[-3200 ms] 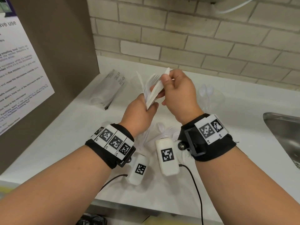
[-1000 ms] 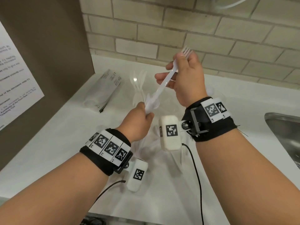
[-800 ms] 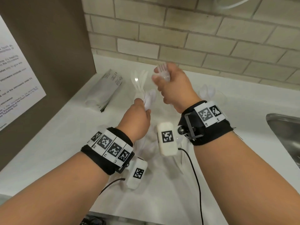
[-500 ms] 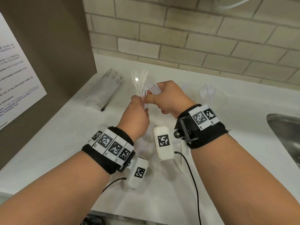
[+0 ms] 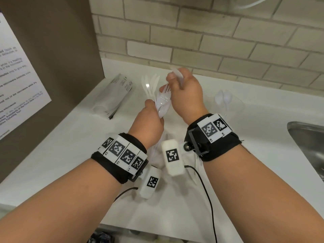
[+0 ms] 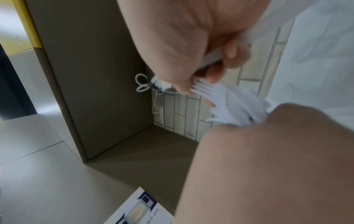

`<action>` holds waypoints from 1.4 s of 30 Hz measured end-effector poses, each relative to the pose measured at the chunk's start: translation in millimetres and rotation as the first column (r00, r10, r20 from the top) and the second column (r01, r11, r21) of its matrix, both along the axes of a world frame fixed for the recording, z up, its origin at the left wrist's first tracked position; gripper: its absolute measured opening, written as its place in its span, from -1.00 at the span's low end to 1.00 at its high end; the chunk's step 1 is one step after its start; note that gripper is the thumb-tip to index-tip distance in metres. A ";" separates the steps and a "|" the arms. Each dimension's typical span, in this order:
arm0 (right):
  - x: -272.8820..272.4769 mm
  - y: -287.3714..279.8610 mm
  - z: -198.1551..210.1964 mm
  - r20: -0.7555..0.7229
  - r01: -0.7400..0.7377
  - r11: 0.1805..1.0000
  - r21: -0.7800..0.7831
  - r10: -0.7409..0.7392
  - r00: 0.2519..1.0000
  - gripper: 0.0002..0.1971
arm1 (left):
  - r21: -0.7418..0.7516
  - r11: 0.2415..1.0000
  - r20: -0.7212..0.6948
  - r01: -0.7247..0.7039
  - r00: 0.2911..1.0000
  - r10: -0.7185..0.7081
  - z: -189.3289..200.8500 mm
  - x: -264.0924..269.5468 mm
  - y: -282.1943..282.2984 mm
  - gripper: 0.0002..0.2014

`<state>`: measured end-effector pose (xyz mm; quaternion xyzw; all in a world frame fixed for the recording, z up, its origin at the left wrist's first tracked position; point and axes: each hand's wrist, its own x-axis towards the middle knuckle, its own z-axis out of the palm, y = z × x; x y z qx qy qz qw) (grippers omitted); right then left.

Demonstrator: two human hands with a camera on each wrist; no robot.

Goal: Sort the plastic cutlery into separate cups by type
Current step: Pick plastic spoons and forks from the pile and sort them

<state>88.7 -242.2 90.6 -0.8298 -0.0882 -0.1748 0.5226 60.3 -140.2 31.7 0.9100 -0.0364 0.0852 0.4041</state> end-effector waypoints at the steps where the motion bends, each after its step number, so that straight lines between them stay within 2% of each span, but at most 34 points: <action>1: 1.1 -0.2 2.5 0.030 0.009 1.000 0.011 -0.009 1.000 -0.89 | 0.001 1.000 -0.002 -0.001 1.000 0.001 -0.3 -0.7 -0.8 -0.82; 3: 5.6 -3.3 6.8 0.026 0.019 0.999 0.027 -0.019 0.999 -0.84 | -0.016 1.000 -0.007 -0.012 1.000 0.012 -1.4 -1.5 -2.1 -0.82; 6: 7.0 -9.3 5.8 -0.167 -0.019 1.000 -0.015 0.017 0.986 -0.59 | -0.048 0.998 -0.015 -0.036 0.999 0.035 -0.7 -2.7 -2.9 -0.83; 8: 4.5 -9.6 -0.4 -0.236 -0.087 0.996 -0.014 0.082 0.968 -0.69 | -0.068 0.997 -0.007 -0.036 0.999 0.035 1.1 -3.2 -3.5 -0.83; 10: 2.9 -8.0 -1.1 -0.185 -0.059 0.996 -0.061 0.047 0.982 -0.78 | -0.064 0.998 0.009 -0.019 1.000 0.019 2.0 -4.2 -4.3 -0.82; 12: 2.6 -5.8 2.6 -0.104 -0.010 0.996 -0.091 0.001 0.995 -0.79 | -0.058 0.998 0.024 -0.006 1.000 0.008 2.6 -4.4 -4.4 -0.82; 15: -0.2 -1.8 10.4 -0.054 0.000 0.996 0.085 0.005 0.999 -0.90 | -0.037 0.999 0.045 -0.011 0.999 0.013 4.0 -2.9 -2.6 -0.82; 18: -6.3 -2.1 22.7 0.005 0.025 0.965 0.261 -0.027 1.000 -0.87 | -0.031 1.000 0.035 0.003 0.999 -0.002 0.6 -5.8 -0.4 -0.85; 20: -13.7 -3.7 36.2 0.069 0.005 0.947 0.321 -0.029 0.997 -0.86 | -0.003 1.000 -0.007 0.018 1.000 -0.018 -2.5 -8.1 -0.1 -0.87; 22: -19.6 -4.2 47.0 0.091 -0.059 0.950 0.307 0.033 0.995 -0.88 | 0.015 1.000 -0.069 0.018 0.997 -0.017 -3.9 -8.5 -1.0 -0.80; 24: -20.4 -3.4 48.1 0.080 -0.097 0.971 0.220 0.081 0.993 -0.94 | 0.016 1.000 -0.090 0.004 0.996 -0.003 -3.2 -8.5 -2.2 -0.75; 27: -12.7 -2.6 38.5 0.000 -0.051 0.996 -0.072 0.051 0.999 -0.64 | 0.060 0.997 -0.066 -0.044 0.997 0.048 -1.9 -7.1 -1.9 -0.74; 29: -9.5 -1.7 29.5 -0.052 -0.050 0.944 -0.326 0.035 0.998 -0.64 | 0.092 0.993 -0.063 -0.076 0.995 0.082 -0.6 -6.0 -1.6 -0.73; 31: -8.6 1.0 22.6 -0.097 -0.059 0.878 -0.475 0.014 0.995 -0.65 | 0.090 0.991 -0.059 -0.095 0.993 0.100 0.8 -3.6 -3.2 -0.66; 34: -5.8 9.2 16.2 -0.086 -0.042 0.801 -0.597 -0.011 0.996 -0.65 | 0.075 0.992 -0.057 -0.106 0.992 0.110 -0.3 -0.7 -6.2 -0.57; 37: -5.8 12.8 14.4 -0.053 -0.037 0.721 -0.692 0.000 0.999 -0.72 | 0.057 0.992 -0.031 -0.111 0.993 0.113 -1.8 -1.1 -6.5 -0.66; 39: -6.5 13.9 12.6 -0.028 -0.040 0.730 -0.683 0.028 0.999 -0.76 | 0.082 0.990 -0.003 -0.112 0.994 0.112 -1.2 -1.4 -5.8 -0.67; 41: -8.8 15.5 9.3 0.006 -0.029 0.780 -0.625 0.042 0.999 -0.86 | 0.112 0.989 0.030 -0.094 0.995 0.092 -1.0 -1.1 -3.4 -0.68; 42: -9.8 15.7 7.2 0.023 -0.020 0.810 -0.585 0.041 0.999 -0.90 | 0.080 0.992 0.040 -0.094 0.995 0.091 -0.6 -1.5 -1.7 -0.70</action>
